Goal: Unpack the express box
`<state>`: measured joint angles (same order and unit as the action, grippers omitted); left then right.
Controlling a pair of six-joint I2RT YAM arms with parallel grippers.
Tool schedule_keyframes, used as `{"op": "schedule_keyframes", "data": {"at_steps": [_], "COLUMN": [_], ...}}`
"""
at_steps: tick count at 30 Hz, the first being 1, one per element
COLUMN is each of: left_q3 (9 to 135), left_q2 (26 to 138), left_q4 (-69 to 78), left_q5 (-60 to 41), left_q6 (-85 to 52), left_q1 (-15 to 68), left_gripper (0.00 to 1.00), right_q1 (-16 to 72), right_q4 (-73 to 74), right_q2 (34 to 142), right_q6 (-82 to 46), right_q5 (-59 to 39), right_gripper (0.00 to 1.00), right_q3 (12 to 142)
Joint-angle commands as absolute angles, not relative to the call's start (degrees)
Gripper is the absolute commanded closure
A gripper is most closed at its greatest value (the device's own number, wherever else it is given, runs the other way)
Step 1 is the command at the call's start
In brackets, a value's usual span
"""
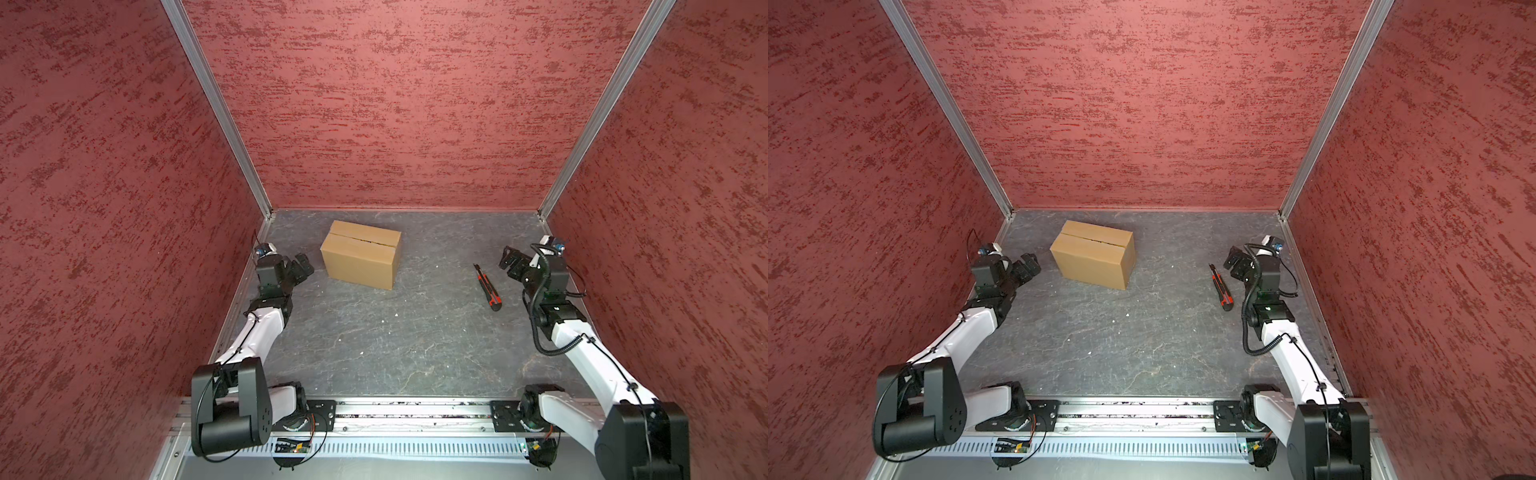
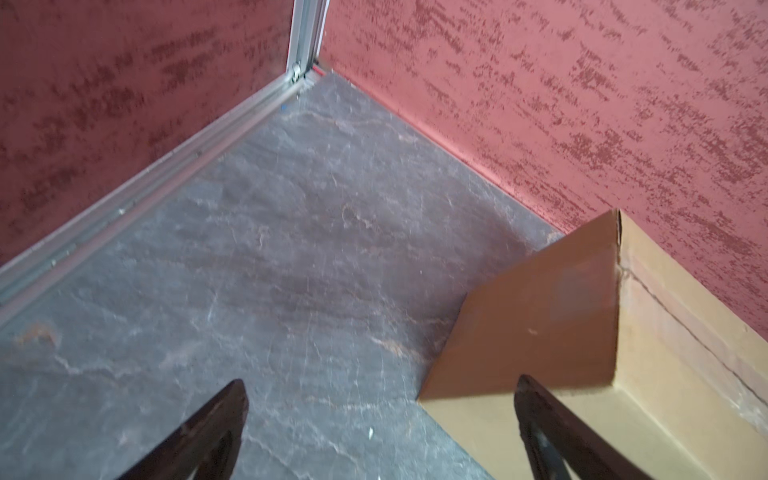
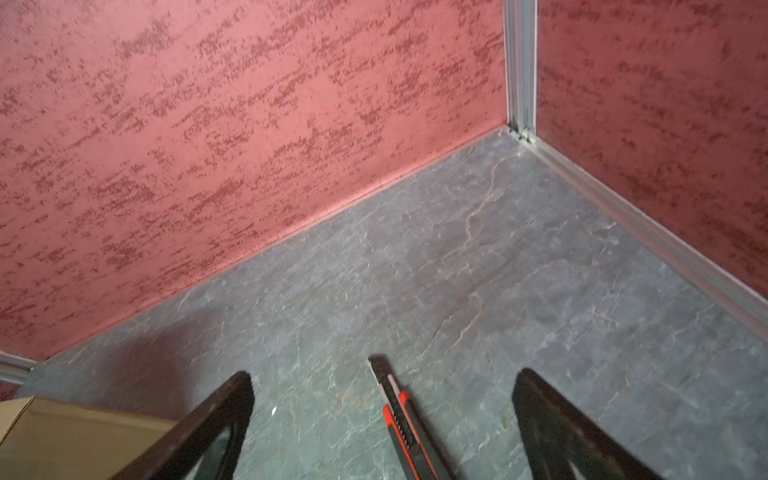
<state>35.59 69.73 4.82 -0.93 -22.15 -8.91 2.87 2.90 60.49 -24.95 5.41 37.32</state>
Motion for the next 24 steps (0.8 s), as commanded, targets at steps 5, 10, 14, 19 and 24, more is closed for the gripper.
{"op": "schedule_keyframes", "data": {"at_steps": [5,10,14,19,24], "left_q3": [38.7,40.1,40.6,40.0,39.5], "left_q2": [66.2,65.3,64.4,62.5,60.9], "left_q4": [-6.3,-11.4,-14.2,-15.4,-16.0], "left_q5": [-3.1,-2.3,-1.7,-2.6,-4.5], "left_q6": [-25.4,-26.4,-26.6,-27.0,-27.5], "left_q1": [-7.6,-6.0,-4.5,-3.4,-2.6], "left_gripper": [0.01,0.01,0.01,0.0,0.0], "right_q1": [7.6,10.9,13.3,15.8,17.7], "right_q4": [-5.5,-5.0,-5.2,-5.4,-5.0], "right_q2": [61.7,64.9,68.3,73.2,78.3], "right_q6": [-26.7,-26.4,-26.1,-25.4,-24.7], "right_q5": [4.0,3.9,4.1,3.9,3.3], "right_gripper": [0.01,0.04,0.08,0.12,0.14], "right_q3": [42.7,44.4,47.3,51.5,55.6]}}
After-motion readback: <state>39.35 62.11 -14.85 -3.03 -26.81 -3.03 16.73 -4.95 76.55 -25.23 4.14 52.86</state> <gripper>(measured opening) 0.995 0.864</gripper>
